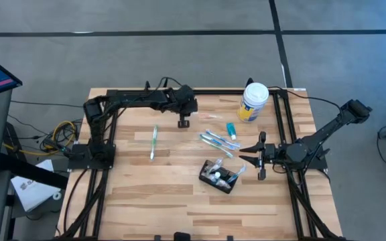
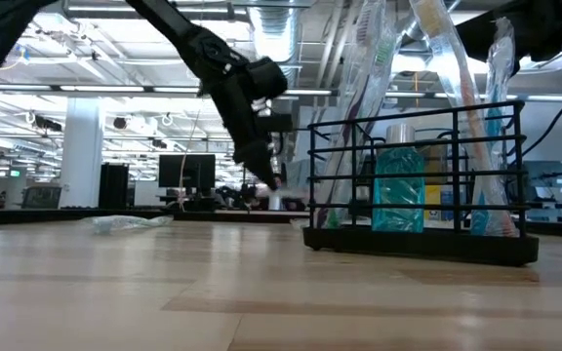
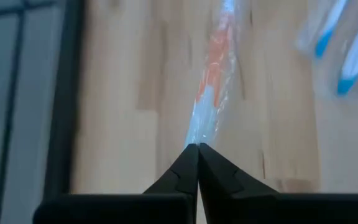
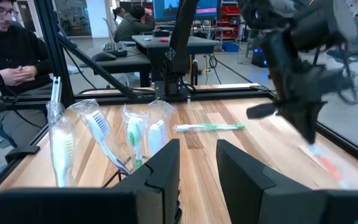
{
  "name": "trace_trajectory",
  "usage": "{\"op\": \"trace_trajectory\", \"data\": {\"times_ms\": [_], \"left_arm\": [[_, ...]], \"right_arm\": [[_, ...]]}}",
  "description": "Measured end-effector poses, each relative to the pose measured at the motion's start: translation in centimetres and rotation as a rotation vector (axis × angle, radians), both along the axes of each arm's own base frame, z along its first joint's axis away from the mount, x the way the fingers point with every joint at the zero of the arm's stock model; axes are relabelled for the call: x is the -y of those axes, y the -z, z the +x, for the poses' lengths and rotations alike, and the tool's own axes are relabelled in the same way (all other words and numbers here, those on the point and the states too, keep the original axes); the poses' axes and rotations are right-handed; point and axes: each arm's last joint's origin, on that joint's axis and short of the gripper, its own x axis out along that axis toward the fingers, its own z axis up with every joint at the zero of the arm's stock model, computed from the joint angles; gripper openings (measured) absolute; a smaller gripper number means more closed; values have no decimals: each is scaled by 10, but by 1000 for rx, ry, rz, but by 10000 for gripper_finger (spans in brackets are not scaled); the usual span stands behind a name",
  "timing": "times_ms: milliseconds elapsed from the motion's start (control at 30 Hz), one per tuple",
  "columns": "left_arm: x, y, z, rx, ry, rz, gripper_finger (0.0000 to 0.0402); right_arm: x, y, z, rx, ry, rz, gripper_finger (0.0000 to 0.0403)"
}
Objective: Pick & Place toothbrushing station
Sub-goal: Put the orange toothbrush into the mesh organizer
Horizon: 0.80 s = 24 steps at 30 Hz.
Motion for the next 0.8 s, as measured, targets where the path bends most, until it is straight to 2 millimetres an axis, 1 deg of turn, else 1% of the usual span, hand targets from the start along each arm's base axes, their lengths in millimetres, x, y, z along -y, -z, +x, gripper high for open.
{"op": "trace_trajectory", "data": {"times_ms": [167, 300, 467, 667, 800], "left_arm": [[8, -24, -13, 80, -15, -8, 0], [14, -49, -24, 196, -27, -23, 0], [26, -71, -40, 362, -1, -101, 0], [40, -83, -55, 536, 31, -212, 0], [51, -85, -60, 602, 46, -240, 0]], "right_arm": [[0, 0, 0, -1, 0, -1, 98], [0, 0, 0, 4, 0, 3, 98], [1, -1, 1, 8, 6, 6, 98], [4, -1, 2, 12, 30, 7, 98], [8, -2, 4, 21, 59, 12, 98]]}}
